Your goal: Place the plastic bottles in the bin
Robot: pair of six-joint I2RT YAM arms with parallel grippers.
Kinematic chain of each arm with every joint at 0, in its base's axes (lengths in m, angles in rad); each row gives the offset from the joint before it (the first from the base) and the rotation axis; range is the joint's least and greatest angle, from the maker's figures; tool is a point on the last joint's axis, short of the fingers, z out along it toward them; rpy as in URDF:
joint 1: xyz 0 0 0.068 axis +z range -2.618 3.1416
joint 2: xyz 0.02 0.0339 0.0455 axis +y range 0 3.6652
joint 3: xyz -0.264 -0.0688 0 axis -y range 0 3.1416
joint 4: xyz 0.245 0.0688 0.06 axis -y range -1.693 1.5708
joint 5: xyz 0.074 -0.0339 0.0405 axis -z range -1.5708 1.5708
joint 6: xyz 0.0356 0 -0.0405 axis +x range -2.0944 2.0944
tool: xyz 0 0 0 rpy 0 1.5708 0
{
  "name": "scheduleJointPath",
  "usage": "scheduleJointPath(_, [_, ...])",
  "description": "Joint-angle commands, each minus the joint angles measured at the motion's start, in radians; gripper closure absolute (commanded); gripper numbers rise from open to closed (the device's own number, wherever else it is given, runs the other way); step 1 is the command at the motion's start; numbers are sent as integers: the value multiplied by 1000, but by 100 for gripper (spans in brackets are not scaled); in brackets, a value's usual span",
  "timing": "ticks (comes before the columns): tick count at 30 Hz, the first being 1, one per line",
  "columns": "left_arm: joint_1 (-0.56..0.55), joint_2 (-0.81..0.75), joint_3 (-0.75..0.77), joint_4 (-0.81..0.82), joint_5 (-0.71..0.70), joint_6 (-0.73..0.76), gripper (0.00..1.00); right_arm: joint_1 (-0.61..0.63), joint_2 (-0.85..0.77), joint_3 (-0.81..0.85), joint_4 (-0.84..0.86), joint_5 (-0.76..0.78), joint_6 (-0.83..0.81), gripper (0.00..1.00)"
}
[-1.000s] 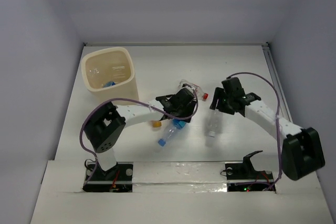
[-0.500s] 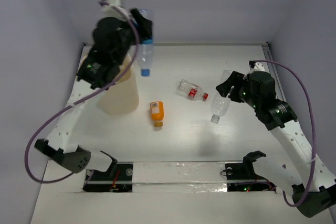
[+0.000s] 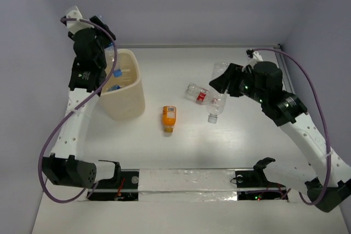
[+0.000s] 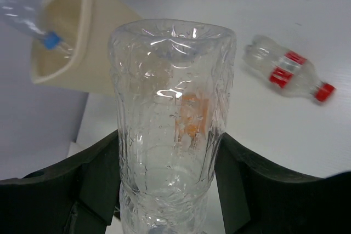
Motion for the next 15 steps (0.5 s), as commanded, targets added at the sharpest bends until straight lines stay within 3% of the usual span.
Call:
scheduleJointPath(1, [11,-41,-119,192,-13,-3,47,102,97,179,123,15,10,51])
scheduleJointPath(2, [11,-45,-131,197,-12,-6,24,152,167,219,129,21,5,51])
scheduleJointPath(3, [11,-48,-145,194,-9,-8,12,174,207,260,143,27,2,51])
scheduleJointPath(5, [11,-59,-139,176,22,-20,1,206,282,392,160,42,-13,51])
scheduleJointPath(12, [11,-165,-71,62,137,-101,1,298,618,779,249,56,-4,50])
scheduleJointPath(15, [11,-229,-76,13,205,-167,6,329,769,946,287,90,4,50])
